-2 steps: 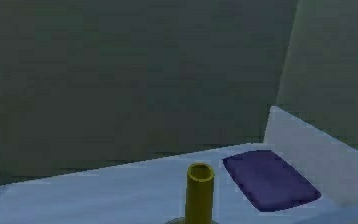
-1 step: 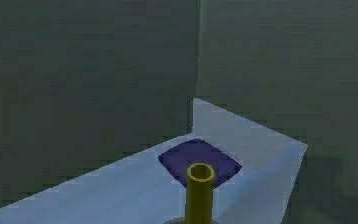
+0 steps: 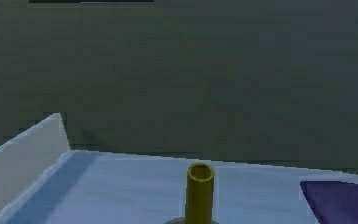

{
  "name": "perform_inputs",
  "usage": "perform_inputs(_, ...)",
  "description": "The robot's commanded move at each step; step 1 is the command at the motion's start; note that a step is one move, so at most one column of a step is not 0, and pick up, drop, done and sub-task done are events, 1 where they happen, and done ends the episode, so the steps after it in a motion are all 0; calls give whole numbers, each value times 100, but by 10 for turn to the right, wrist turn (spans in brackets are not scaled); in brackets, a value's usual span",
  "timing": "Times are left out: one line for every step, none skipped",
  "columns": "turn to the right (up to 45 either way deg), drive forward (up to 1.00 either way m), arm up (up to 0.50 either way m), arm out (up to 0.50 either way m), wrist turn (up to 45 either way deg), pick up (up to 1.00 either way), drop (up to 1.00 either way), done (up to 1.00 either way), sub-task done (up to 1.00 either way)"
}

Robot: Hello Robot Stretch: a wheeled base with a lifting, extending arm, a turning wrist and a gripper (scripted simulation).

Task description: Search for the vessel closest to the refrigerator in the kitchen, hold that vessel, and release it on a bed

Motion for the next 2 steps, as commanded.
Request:
perform_inputs(-240,0,0,0,0,0,0,0,0)
perform_inputs(450,0,0,0,0,0,0,0,0)
